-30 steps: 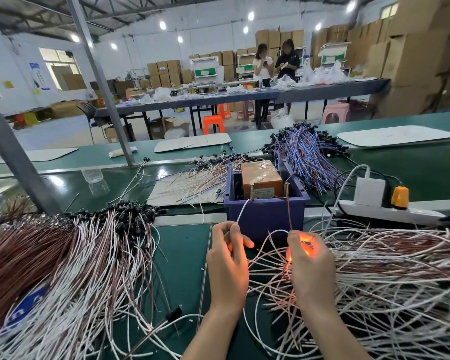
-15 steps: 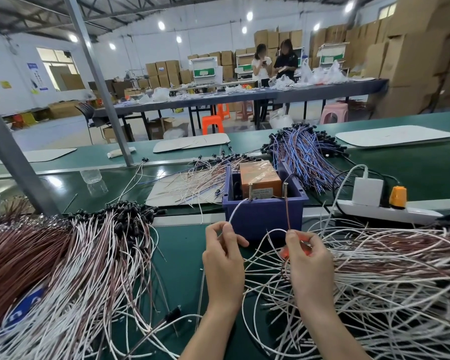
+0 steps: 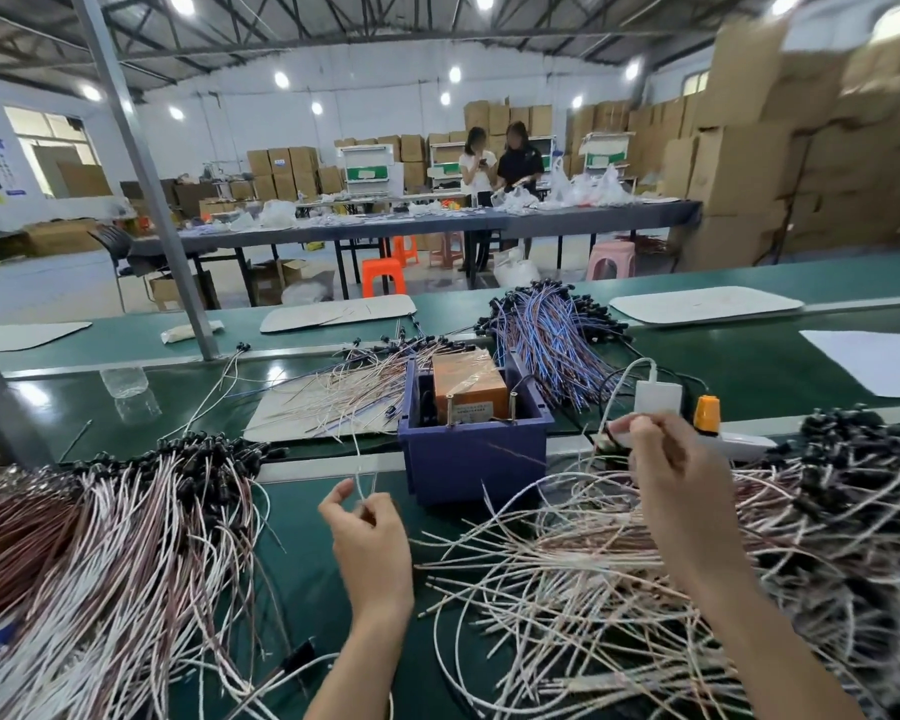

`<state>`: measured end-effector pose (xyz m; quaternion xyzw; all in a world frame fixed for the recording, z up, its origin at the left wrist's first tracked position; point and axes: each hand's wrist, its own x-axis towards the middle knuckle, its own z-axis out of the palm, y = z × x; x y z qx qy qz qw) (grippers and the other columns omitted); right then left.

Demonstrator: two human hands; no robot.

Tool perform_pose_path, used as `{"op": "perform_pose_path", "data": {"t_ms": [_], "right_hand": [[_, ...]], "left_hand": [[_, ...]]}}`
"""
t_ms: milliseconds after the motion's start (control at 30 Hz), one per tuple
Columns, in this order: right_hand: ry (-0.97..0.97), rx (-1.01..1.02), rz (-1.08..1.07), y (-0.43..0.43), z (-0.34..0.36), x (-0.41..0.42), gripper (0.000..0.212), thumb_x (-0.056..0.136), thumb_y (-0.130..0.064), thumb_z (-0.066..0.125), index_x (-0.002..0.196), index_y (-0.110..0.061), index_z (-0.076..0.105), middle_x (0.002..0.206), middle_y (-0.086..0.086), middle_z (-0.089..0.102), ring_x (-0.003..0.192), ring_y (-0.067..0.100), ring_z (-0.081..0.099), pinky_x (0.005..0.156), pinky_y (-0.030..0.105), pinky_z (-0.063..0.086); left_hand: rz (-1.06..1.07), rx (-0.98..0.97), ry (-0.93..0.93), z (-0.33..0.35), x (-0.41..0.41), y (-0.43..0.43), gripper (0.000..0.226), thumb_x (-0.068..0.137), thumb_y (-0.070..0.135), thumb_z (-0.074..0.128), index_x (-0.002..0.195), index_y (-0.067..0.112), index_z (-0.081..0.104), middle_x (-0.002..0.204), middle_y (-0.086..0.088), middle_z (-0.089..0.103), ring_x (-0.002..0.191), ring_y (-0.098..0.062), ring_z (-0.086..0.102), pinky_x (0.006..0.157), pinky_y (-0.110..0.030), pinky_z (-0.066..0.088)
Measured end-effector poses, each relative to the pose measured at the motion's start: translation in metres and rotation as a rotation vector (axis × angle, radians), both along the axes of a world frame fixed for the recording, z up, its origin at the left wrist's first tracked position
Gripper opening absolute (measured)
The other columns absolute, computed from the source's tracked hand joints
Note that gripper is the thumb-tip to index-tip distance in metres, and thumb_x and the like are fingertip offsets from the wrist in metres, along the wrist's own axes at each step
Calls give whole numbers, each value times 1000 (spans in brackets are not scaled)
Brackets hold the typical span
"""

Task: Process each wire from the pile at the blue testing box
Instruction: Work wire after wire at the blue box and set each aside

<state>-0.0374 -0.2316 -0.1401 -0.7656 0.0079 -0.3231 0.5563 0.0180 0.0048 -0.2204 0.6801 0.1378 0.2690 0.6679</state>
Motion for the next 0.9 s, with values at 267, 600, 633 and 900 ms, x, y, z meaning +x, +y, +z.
{"op": "perform_pose_path", "data": {"t_ms": [267,600,633,900], "right_hand": [[39,-907,-471,-73,13,-20,23,93,-22,61,73,-14,67,44,-7,47,38,17,47,70,40,55],[-117,-798,-254,-6,-11,-40,33,100,-35,44,91,-24,73,85,-11,73,75,5,65,86,32,53],[-120,-788,-210,9,-17,-39,34,100,-36,41,93,-25,72,87,-12,72,79,5,64,85,32,54],[-77,-800,-92,93,-70,-31,22,90,-19,69,112,-23,71,102,-7,68,94,15,63,88,32,49]], "left_hand": [[-117,20,-37,5,-6,-2,18,99,18,56,115,26,51,70,2,52,55,-11,42,52,-27,37],[-276,22,-322,44,-40,0,41,88,53,46,99,17,62,77,-7,61,72,-11,57,73,-21,48],[-275,55,-350,53,-45,5,40,89,53,45,99,17,62,77,-6,62,71,-10,58,71,-18,48],[-370,515,-212,85,-67,67,15,101,23,56,87,22,60,67,8,62,58,-8,56,54,-19,47]]}}
